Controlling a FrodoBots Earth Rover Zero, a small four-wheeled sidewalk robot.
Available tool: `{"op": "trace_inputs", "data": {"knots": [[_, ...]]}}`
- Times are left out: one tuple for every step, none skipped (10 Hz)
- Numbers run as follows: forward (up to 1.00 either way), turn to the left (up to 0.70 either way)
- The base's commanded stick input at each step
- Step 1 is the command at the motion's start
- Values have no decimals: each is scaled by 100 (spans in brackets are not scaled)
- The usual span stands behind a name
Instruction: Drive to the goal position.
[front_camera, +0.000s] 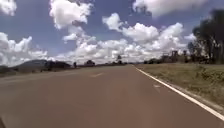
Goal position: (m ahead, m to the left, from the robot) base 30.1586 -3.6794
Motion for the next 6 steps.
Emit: {"op": "trace_inputs", "data": {"knots": [[100,-21],[100,-6],[100,0],[100,0],[100,0],[100,0]]}}
